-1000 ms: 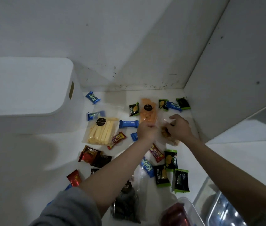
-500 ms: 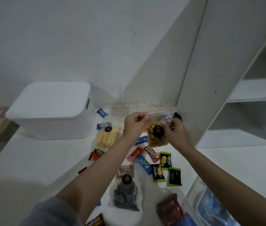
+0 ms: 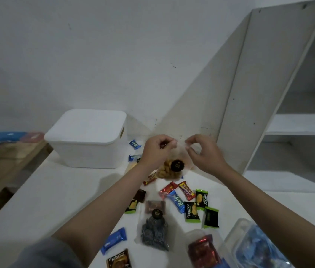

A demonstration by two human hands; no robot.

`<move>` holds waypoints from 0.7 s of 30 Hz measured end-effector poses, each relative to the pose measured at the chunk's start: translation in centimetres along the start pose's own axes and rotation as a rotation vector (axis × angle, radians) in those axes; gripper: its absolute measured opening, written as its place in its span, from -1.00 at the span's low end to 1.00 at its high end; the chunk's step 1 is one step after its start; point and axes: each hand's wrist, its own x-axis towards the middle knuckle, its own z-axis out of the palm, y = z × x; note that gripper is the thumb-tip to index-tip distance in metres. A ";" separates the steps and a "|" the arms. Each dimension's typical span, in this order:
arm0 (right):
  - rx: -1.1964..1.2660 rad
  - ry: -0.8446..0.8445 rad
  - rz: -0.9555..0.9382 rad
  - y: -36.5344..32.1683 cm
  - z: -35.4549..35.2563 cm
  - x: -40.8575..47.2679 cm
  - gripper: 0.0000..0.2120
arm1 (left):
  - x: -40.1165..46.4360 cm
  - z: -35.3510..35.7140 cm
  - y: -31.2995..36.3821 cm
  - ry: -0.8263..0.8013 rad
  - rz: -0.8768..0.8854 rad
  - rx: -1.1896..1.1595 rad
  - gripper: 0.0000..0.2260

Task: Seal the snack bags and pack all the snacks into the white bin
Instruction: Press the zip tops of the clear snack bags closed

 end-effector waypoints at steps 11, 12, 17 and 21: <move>0.052 -0.106 -0.060 -2.1 -1.3 1.3 -0.93 | 0.8 -2.0 1.6 -0.045 0.132 0.139 -0.93; 0.050 -0.104 -0.062 -2.3 -1.3 1.3 -0.93 | 0.9 -2.0 1.7 -0.048 0.138 0.149 -0.92; 0.042 -0.108 -0.096 -2.9 -1.2 1.8 -0.92 | 0.7 -1.7 2.2 -0.051 0.150 0.220 -0.90; 0.067 -0.108 -0.093 -3.3 -1.5 2.3 -0.95 | 0.5 -1.7 2.9 -0.046 0.161 0.227 -0.92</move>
